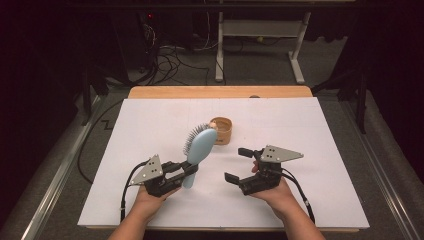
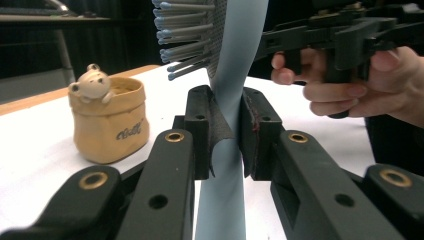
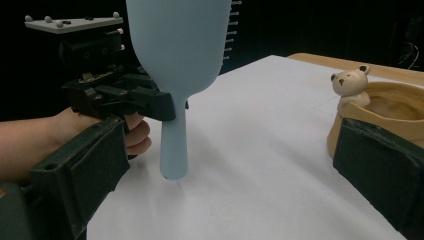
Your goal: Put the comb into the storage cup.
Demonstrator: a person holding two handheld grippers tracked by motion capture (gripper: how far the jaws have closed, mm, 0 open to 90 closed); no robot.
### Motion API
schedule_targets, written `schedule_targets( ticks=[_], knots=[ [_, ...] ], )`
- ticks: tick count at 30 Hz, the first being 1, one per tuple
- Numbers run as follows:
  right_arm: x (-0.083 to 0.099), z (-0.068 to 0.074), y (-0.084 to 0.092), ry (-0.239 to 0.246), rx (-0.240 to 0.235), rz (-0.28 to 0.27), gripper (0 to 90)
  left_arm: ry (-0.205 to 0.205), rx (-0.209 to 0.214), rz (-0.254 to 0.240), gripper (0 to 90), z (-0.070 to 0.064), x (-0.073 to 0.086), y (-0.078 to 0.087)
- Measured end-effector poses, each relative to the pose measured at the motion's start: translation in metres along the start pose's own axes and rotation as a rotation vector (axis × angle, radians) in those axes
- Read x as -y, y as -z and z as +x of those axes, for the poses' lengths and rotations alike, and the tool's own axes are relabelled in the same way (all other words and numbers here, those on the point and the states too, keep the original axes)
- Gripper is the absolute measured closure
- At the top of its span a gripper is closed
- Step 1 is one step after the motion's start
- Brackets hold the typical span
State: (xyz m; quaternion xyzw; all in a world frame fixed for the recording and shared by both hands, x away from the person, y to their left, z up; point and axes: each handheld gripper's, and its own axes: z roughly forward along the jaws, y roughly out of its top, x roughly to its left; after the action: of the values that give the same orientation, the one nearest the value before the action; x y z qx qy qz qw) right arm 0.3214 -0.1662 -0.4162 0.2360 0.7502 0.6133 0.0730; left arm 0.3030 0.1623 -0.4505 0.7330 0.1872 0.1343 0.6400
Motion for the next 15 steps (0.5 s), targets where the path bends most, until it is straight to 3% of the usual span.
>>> schedule_targets(
  ticks=[15],
  knots=[
    [-0.016,-0.006,-0.014,-0.016,-0.098,-0.028,6.0,0.021,0.035,-0.052,76.9,-0.002,-0.001,0.001]
  ],
)
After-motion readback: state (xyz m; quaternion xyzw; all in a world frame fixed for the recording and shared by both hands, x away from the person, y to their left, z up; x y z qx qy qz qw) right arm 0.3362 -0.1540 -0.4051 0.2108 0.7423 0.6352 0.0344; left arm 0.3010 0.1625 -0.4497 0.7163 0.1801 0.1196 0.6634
